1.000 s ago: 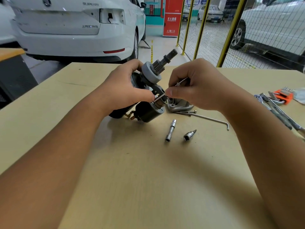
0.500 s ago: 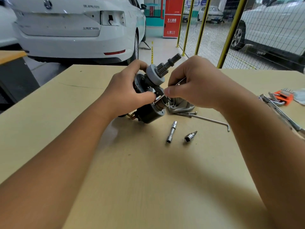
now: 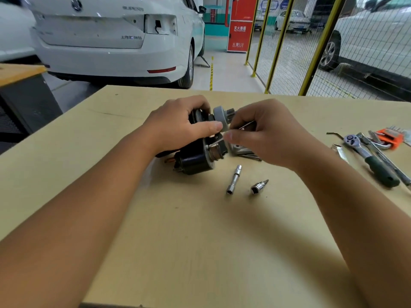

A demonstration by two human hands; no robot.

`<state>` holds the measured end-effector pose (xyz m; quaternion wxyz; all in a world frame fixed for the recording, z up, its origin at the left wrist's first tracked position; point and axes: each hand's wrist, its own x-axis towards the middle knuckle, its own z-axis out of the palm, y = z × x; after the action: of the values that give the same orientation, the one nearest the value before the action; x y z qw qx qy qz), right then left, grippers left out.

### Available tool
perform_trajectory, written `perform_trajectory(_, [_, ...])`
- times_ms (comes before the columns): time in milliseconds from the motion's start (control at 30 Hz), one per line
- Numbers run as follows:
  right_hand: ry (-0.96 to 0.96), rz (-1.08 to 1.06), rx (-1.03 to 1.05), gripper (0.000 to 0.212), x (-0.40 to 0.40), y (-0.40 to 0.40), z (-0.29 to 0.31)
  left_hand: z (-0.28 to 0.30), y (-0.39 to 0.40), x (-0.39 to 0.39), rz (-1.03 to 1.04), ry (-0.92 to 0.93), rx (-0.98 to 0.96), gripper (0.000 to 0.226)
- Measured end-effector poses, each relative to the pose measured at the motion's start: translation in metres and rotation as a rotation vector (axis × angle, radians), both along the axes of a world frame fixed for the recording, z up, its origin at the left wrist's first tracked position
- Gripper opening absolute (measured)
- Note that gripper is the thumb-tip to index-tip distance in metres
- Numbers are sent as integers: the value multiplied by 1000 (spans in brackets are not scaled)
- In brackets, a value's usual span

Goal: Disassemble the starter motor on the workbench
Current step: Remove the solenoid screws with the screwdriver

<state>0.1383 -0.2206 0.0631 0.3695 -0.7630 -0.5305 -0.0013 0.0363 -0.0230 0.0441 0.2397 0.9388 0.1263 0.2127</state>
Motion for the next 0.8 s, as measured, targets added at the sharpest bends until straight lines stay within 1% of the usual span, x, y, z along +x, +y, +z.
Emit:
perform_trajectory(67, [-16,21,-17,12,-6,5,-7,1,7,-9,-9,32,-11,50])
perform_trajectory(200, [-23,100,-60,19,-15,13,-19,4,21,-26,-28,29,-63,48])
perform_trajectory(267, [-18,145,-105,17,-17,14,-23,5,23,-29,-37,75,-73,49])
perform_trajectory(333, [-32,179,-150,20,-17,14,-26,5,22,-30,-31,146,-40,53])
perform_trajectory(433, [-111,194,-200,26,-17,13,-26,6,18,-28,-39,211,15,56])
perform_trajectory(500, [-188,190,-263,25,-17,11,-25,7,19,-27,-40,217,15,55])
perform_trajectory(567, [-261,198,-320,29,-17,10,-23,6,21,-28,-33,216,22,53])
perform_trajectory(633, [-301,210,-349,32,-19,10,-21,3,21,-28,-57,169,9,51])
perform_trajectory(700, [-326,229,-363,31,-19,9,-19,4,21,-32,-96,39,-30,39])
perform_trajectory(767, [-343,249,-377,25,-20,8,-19,12,23,-39,-82,-81,25,26])
perform_trajectory(800, [-356,257,-382,23,-20,9,-19,18,22,-43,-77,-102,76,25])
